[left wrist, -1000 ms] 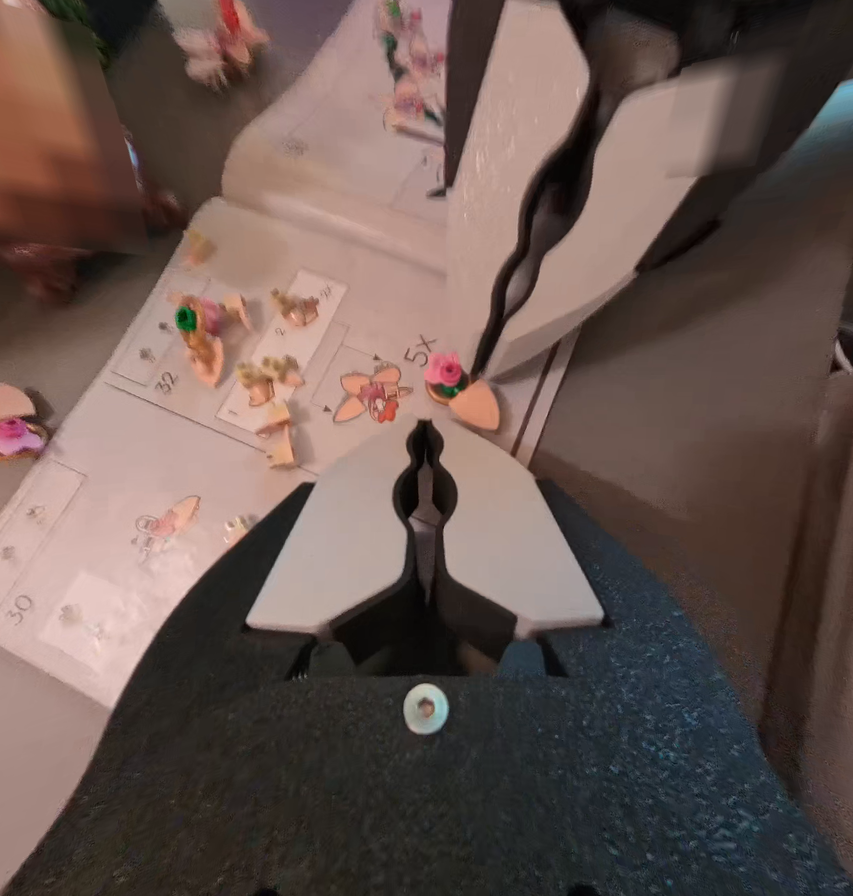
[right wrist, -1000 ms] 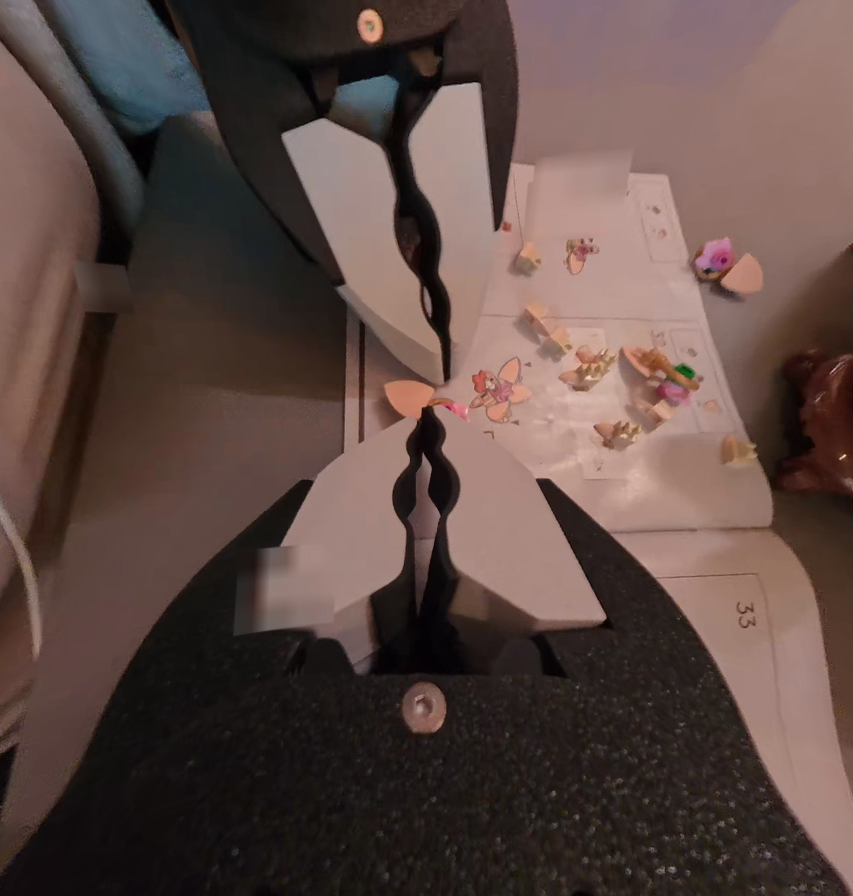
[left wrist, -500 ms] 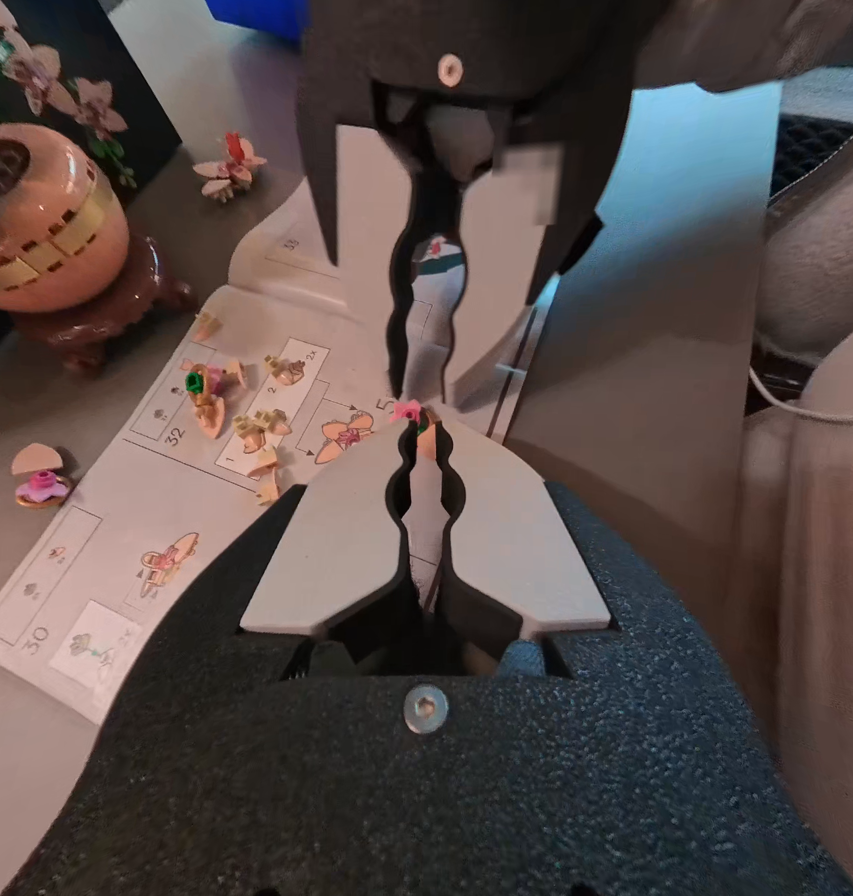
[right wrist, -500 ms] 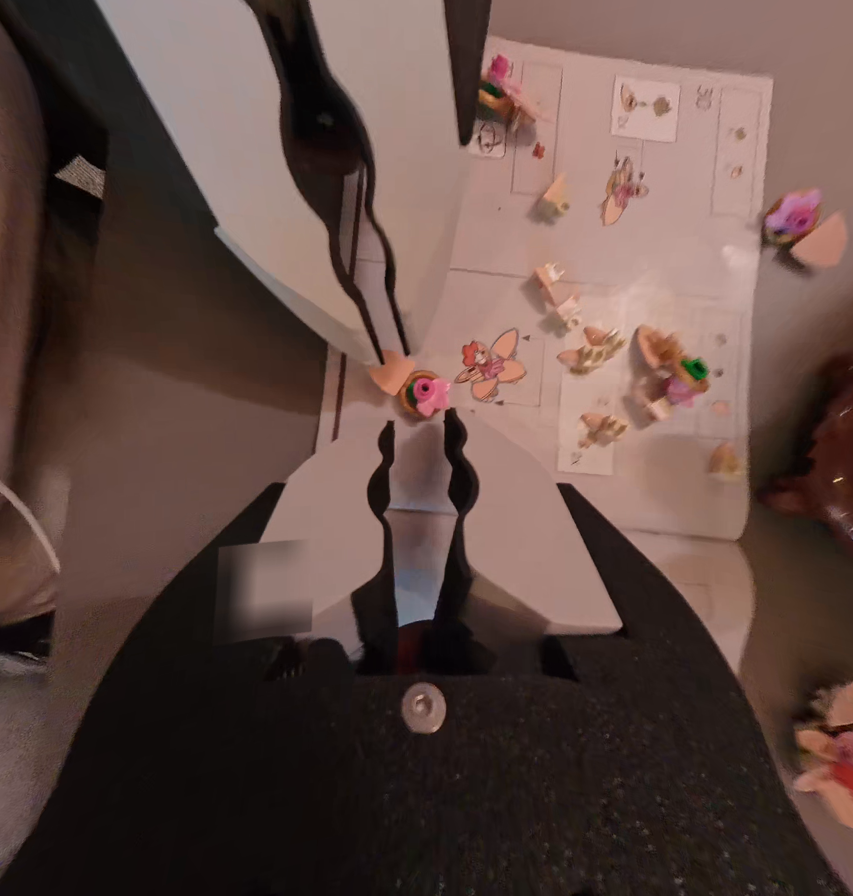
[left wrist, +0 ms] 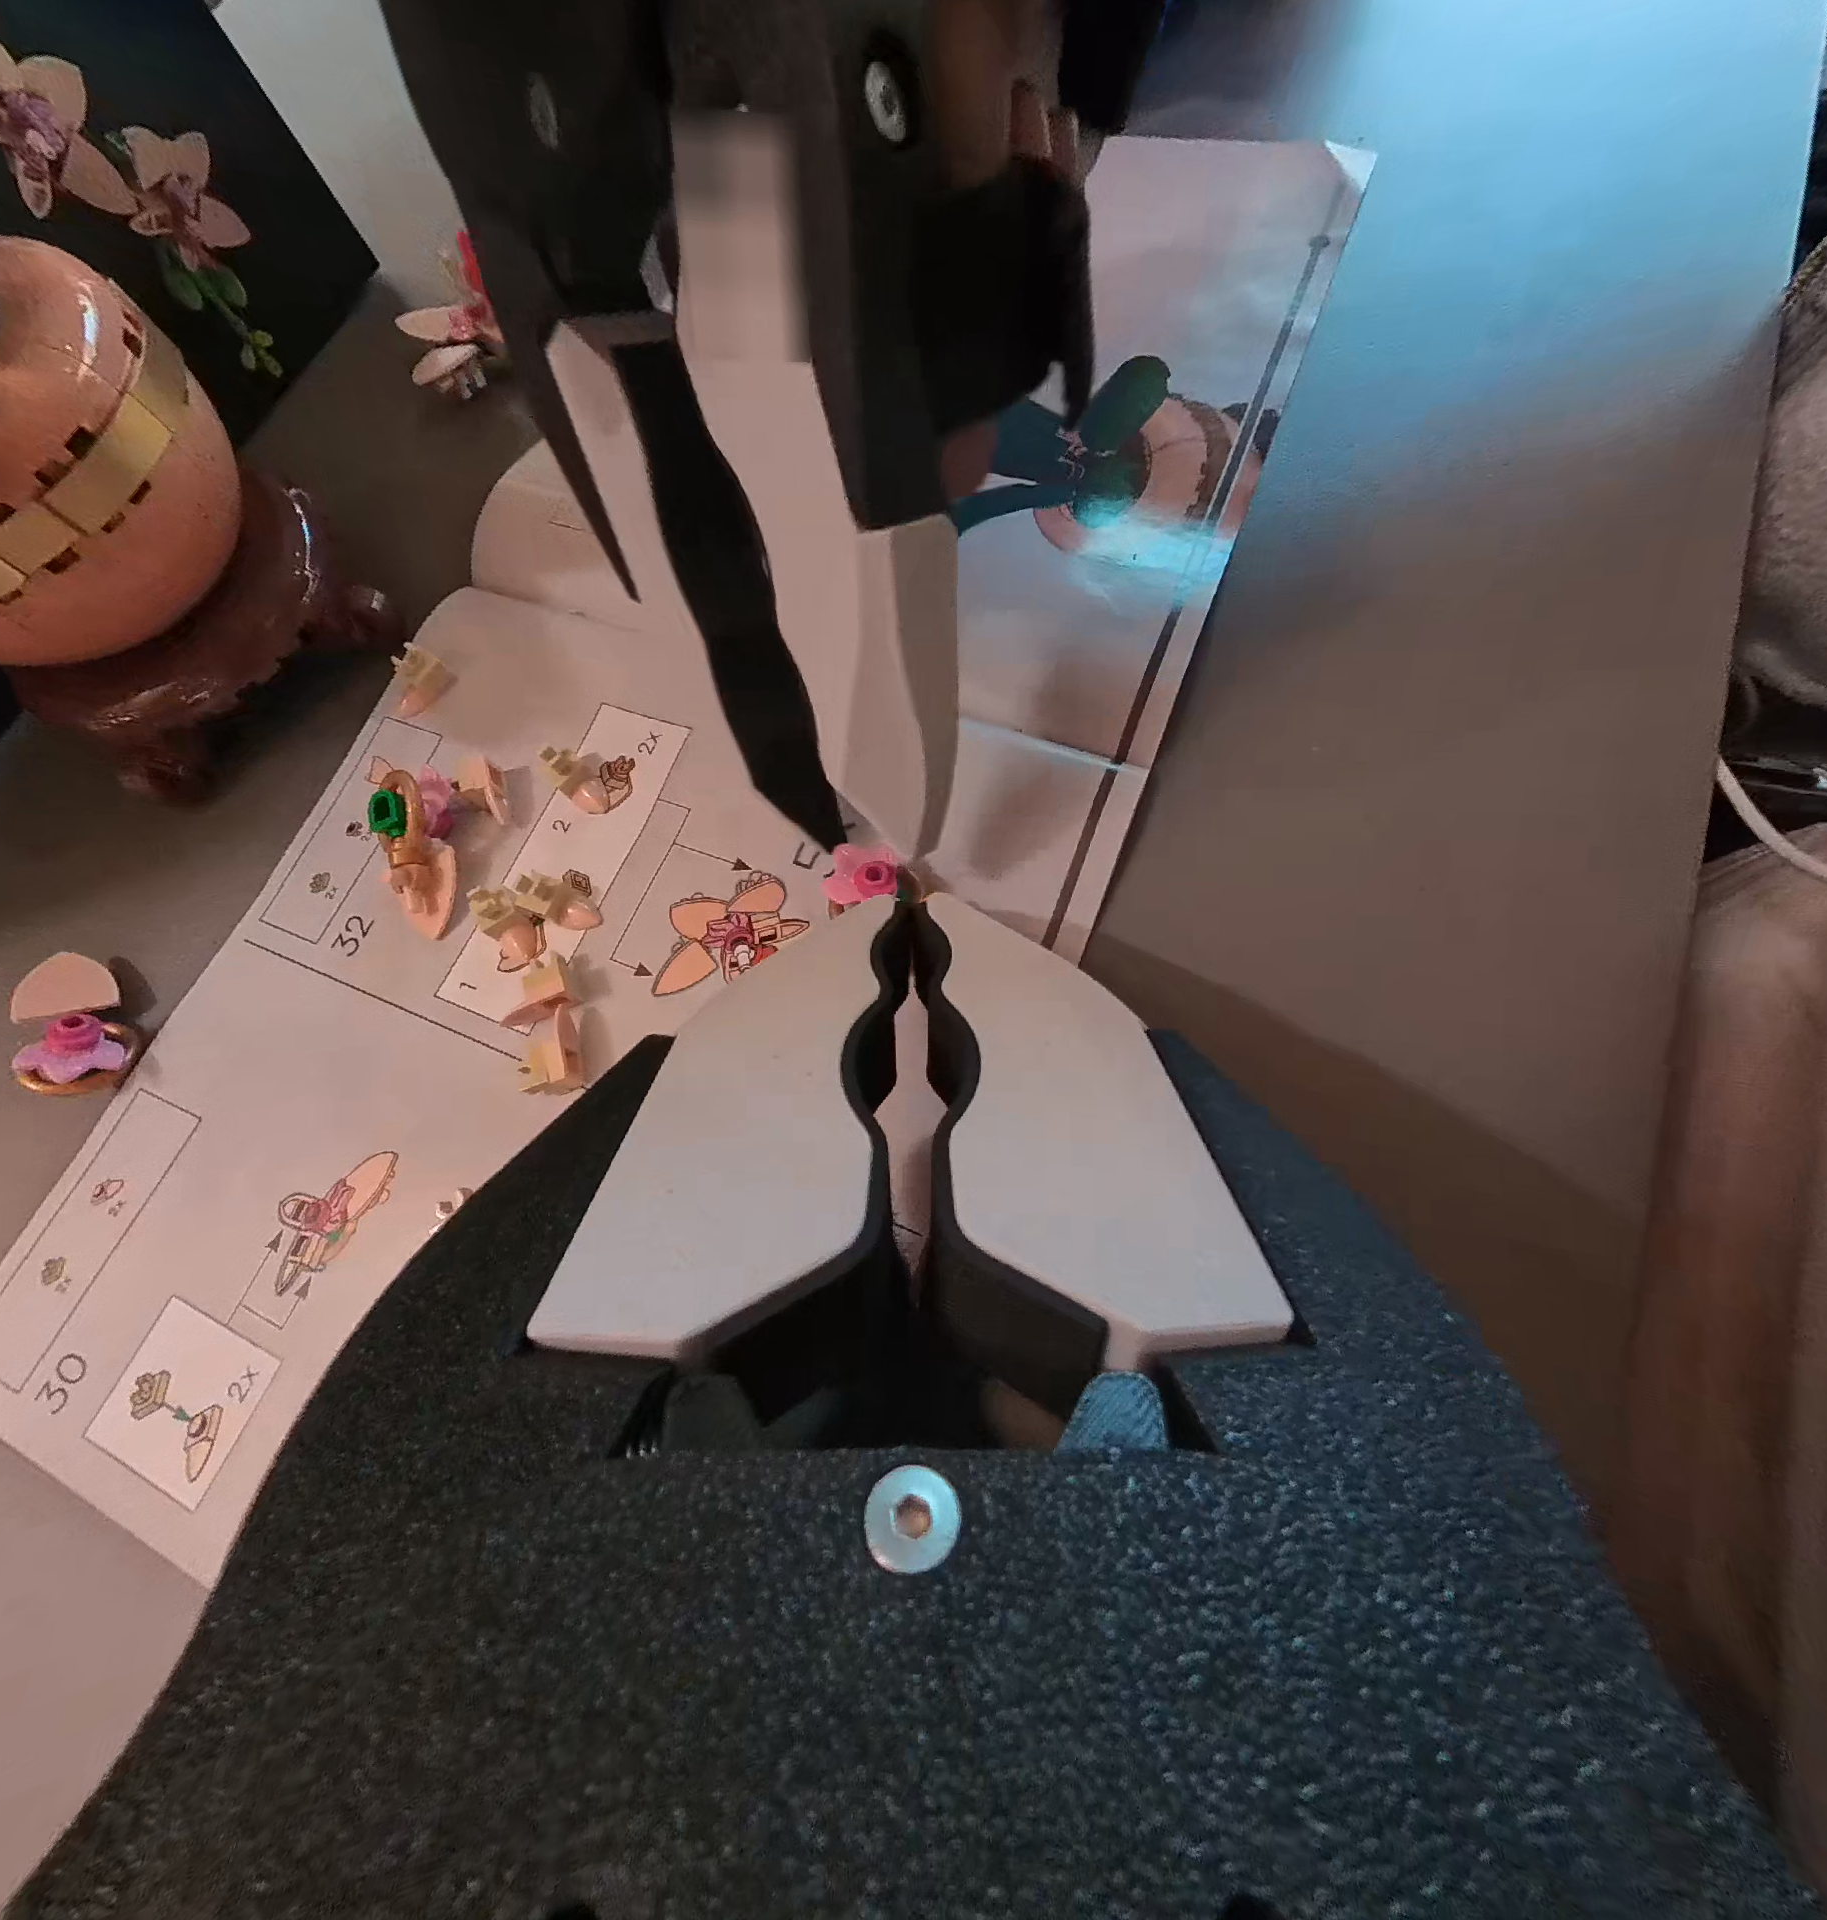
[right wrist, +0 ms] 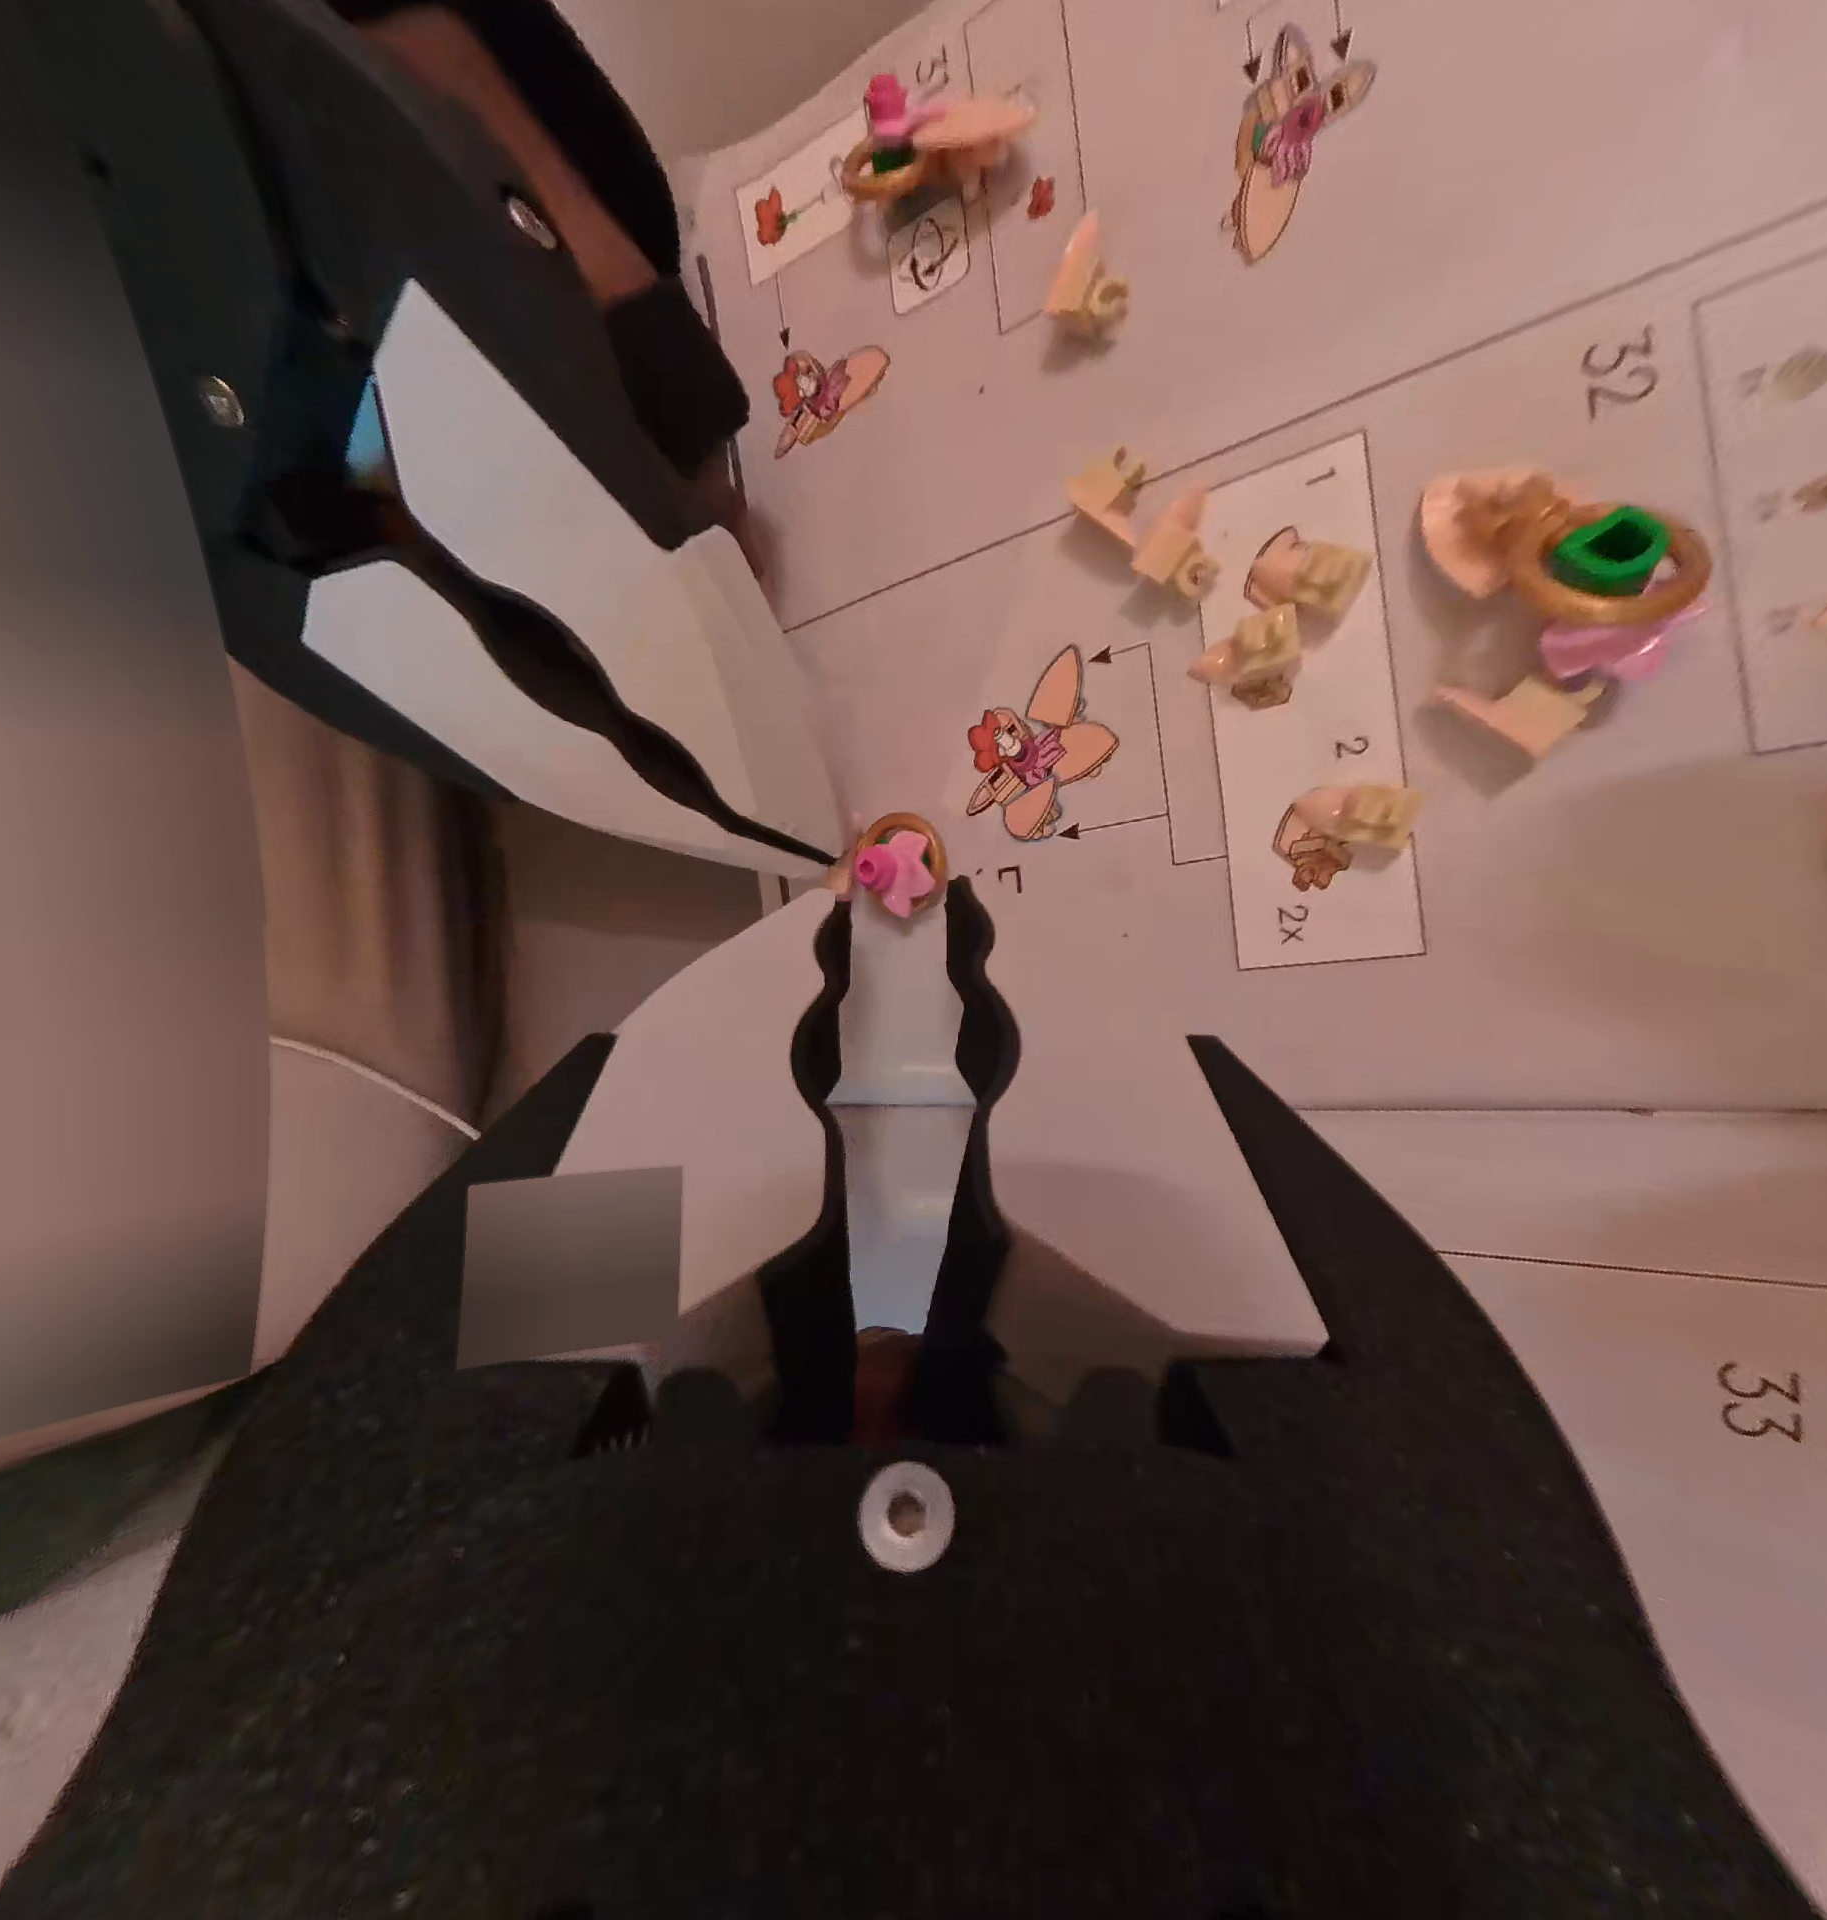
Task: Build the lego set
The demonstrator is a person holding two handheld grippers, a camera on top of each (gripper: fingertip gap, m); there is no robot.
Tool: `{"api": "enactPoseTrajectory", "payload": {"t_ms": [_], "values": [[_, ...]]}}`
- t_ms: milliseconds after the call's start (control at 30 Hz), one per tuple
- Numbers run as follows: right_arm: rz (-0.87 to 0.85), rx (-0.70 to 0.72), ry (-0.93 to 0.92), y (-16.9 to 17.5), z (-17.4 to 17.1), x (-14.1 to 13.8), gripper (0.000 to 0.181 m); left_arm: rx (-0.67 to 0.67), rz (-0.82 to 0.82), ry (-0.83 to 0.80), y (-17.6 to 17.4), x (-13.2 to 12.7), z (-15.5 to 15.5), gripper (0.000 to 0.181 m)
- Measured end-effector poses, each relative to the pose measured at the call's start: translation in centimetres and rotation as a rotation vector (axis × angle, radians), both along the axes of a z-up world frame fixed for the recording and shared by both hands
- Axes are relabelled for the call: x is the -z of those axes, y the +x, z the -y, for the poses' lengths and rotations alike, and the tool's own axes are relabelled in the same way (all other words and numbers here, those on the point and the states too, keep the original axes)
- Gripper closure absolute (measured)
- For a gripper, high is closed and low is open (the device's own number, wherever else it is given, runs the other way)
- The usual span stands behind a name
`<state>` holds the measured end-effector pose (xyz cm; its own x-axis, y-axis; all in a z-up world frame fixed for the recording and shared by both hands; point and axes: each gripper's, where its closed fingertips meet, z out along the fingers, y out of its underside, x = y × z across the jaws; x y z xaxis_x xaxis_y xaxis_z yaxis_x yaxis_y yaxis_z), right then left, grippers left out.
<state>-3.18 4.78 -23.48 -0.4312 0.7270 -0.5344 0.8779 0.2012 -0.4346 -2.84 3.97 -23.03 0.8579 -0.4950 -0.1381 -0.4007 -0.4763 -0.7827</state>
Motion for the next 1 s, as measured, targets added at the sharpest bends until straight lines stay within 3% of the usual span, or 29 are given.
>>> {"api": "enactPoseTrajectory", "payload": {"t_ms": [800, 1000], "values": [[-0.106, -0.007, 0.079, -0.39, 0.34, -0.16, 0.179, -0.014, 0.115, -0.065, -0.46, 0.11, -0.13, 0.181], [-0.087, 0.023, 0.004, -0.21, 0.44, -0.22, 0.179, -0.012, 0.122, -0.069, -0.45, 0.10, -0.18, 0.181]]}}
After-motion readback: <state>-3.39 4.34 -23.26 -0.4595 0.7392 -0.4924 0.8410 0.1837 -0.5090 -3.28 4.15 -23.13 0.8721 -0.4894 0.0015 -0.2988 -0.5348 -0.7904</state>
